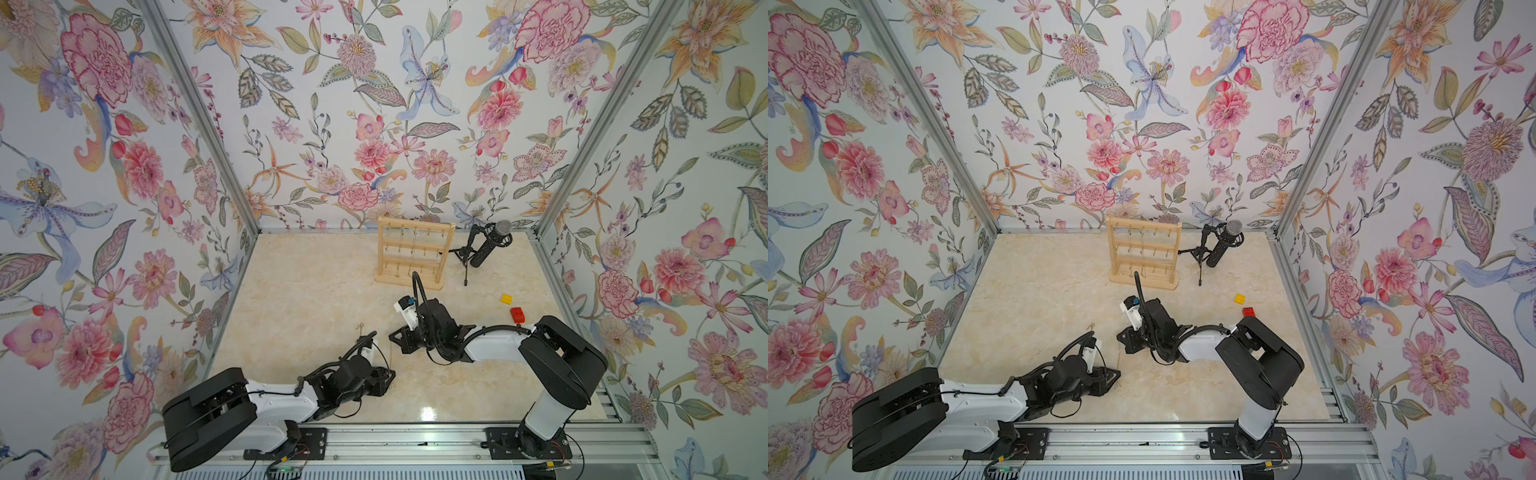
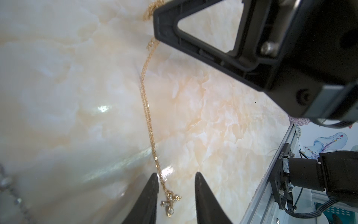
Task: Take the necklace off the jewelry display stand
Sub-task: Place the necklace at the center of the board.
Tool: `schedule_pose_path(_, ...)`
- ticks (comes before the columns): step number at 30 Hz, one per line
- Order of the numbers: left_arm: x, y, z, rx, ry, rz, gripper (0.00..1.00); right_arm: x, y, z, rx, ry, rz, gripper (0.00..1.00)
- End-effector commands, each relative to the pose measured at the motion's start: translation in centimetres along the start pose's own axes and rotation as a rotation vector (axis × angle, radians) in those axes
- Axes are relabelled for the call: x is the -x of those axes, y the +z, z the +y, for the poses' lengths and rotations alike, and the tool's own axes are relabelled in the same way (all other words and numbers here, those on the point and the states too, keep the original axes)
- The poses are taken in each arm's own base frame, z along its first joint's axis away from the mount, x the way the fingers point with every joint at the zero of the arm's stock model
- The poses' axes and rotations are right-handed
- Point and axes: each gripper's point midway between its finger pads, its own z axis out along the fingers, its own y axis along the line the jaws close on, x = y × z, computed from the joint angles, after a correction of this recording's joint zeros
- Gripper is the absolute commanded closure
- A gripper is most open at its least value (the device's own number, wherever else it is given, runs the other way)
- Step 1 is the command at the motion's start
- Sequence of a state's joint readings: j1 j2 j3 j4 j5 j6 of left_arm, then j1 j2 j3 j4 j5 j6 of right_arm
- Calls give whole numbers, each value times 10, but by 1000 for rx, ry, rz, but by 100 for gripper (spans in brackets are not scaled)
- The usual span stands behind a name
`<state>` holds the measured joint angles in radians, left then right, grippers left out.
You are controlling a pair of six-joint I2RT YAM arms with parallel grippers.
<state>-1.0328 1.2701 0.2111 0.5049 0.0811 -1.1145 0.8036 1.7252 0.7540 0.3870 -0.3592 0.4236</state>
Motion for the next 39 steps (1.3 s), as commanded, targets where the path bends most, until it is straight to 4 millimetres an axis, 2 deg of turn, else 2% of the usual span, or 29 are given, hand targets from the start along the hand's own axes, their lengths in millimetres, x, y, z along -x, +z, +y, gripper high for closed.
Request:
schedule_pose_path(1, 2, 3, 0, 35, 23, -6, 66, 11, 4, -1, 7, -4, -22, 100)
schedule_pose_path(12, -3, 12, 1, 91, 51, 48, 71, 8, 13, -17, -15, 28, -6, 100)
schedule_pose_path(27, -14, 11, 4, 184, 132, 120, 73, 2, 21, -29, -24, 50, 10, 100)
schedule_pose_path(31, -18, 14, 5, 210, 149, 150, 80, 1, 23, -31, -25, 55, 14, 100)
schedule_pose_path(39, -20, 13, 5, 226, 163, 162, 85, 0, 26, -35, -29, 61, 16, 100)
